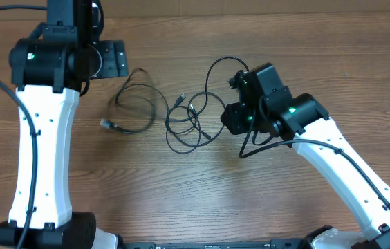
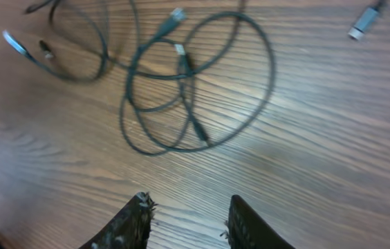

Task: Untangle cables
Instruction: 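Lower both grippers and release the cables onto the table, then move the left gripper toward the cables on the table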

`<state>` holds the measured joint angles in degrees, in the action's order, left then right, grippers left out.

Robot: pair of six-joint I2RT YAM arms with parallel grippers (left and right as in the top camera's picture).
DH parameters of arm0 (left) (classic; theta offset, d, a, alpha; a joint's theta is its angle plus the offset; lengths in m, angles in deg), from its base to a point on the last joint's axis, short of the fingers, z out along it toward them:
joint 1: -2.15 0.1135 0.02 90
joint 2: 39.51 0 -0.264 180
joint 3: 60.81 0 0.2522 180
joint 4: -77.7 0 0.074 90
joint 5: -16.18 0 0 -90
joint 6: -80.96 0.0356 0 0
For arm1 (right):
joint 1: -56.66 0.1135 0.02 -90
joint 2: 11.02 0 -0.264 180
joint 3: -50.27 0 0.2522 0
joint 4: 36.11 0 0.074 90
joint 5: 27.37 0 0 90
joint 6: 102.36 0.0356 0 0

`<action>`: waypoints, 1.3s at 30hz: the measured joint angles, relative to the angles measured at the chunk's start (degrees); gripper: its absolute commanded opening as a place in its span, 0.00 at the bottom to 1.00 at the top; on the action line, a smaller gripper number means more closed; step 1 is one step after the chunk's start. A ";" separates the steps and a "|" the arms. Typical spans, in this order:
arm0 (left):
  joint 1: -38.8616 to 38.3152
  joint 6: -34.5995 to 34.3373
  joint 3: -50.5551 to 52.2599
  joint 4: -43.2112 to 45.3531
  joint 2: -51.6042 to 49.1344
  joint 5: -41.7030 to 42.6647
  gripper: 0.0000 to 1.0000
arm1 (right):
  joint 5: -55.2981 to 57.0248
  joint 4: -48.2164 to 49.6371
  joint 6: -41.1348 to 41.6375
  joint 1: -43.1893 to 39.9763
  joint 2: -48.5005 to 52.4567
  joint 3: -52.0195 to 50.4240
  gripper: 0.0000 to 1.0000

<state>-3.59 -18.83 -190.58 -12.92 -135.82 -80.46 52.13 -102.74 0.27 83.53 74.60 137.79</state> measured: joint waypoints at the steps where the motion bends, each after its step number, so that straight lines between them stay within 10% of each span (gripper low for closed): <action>1: 0.00 -0.31 0.00 -0.26 -0.70 1.09 0.99 | 0.04 -0.37 0.42 -0.79 0.00 0.00 0.36; 21: -12.68 5.49 0.02 -1.31 -14.84 12.92 1.00 | 0.26 -7.04 5.38 -12.96 0.00 0.00 0.44; 39: -19.41 6.99 0.04 -5.49 -33.77 13.53 0.73 | -2.82 -8.85 7.10 -19.76 0.00 0.00 0.52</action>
<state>-23.00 -11.83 -190.54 -18.41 -169.59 -66.93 49.31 -111.59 7.37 63.77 74.60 137.79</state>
